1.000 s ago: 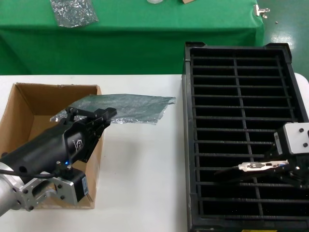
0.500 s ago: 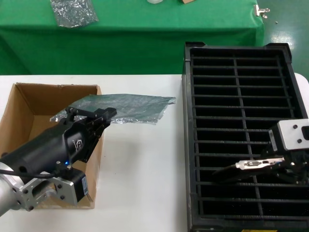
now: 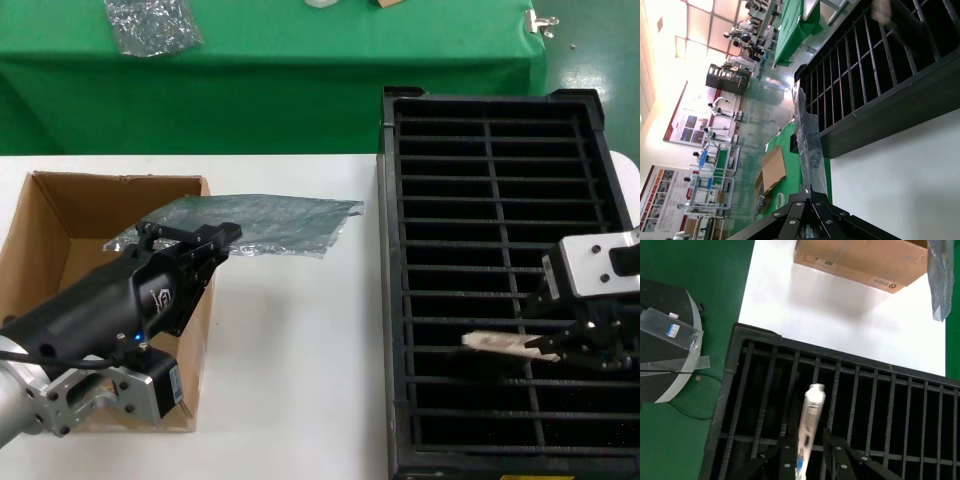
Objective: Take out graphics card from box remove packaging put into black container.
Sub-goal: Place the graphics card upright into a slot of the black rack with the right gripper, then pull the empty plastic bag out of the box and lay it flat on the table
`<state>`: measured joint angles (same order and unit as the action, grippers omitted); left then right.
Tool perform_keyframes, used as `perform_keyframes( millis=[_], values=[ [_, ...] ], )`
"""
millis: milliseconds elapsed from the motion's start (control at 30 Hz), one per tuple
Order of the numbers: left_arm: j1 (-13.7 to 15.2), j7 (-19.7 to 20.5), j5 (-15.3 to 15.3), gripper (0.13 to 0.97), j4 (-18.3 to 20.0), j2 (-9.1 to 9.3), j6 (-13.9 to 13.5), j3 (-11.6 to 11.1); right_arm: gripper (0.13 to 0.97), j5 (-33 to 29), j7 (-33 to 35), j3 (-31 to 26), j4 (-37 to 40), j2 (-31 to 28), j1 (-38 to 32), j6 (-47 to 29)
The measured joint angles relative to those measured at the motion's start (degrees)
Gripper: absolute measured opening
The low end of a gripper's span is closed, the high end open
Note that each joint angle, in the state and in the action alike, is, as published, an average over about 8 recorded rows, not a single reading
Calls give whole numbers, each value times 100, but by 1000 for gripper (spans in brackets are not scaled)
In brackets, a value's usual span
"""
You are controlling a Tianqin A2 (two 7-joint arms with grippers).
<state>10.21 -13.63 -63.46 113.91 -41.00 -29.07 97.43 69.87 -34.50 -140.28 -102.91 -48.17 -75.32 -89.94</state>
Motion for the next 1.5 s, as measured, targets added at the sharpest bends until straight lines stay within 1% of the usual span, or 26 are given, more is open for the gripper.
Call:
perform_keyframes(
  millis=[167, 433, 467, 733, 867, 967, 1067, 1133, 1200, 1267, 1367, 1433, 1500],
  values=[
    [0, 0, 0, 139, 0, 0, 0, 0, 251, -50, 10, 31, 57, 85, 25, 0],
    [0, 0, 0, 139, 0, 0, 0, 0, 375, -139, 47, 185, 75, 165, 133, 8],
    [0, 0, 0, 139, 0, 0, 0, 0, 375, -159, 54, 228, 63, 169, 163, 15],
    [0, 0, 0, 139, 0, 0, 0, 0, 565, -276, 82, 451, -18, 180, 329, 67],
    [5, 30, 29, 139, 5, 16, -24, -6, 565, -278, 83, 454, -20, 179, 332, 71],
    [32, 202, 169, 139, 32, 101, -155, -36, 639, -276, 83, 451, -20, 178, 330, 73],
    [96, 625, 447, 139, 89, 298, -472, -92, 713, -275, 82, 447, -21, 176, 327, 76],
    [160, 1031, 682, 139, 138, 502, -798, -145, 762, -273, 81, 444, -21, 175, 326, 77],
    [238, 1490, 925, 139, 187, 764, -1197, -209, 779, -273, 80, 442, -20, 174, 324, 78],
    [324, 1965, 1162, 139, 230, 1066, -1627, -283, 811, -272, 79, 441, -20, 174, 323, 80],
    [460, 2640, 1503, 139, 273, 1586, -2285, -421, 861, -271, 78, 438, -20, 173, 322, 81],
    [554, 3076, 1723, 139, 275, 1964, -2712, -539, 893, -270, 78, 437, -20, 172, 321, 82],
    [652, 3517, 1951, 139, 243, 2379, -3150, -687, 901, -270, 77, 436, -20, 172, 320, 82]
  ],
)
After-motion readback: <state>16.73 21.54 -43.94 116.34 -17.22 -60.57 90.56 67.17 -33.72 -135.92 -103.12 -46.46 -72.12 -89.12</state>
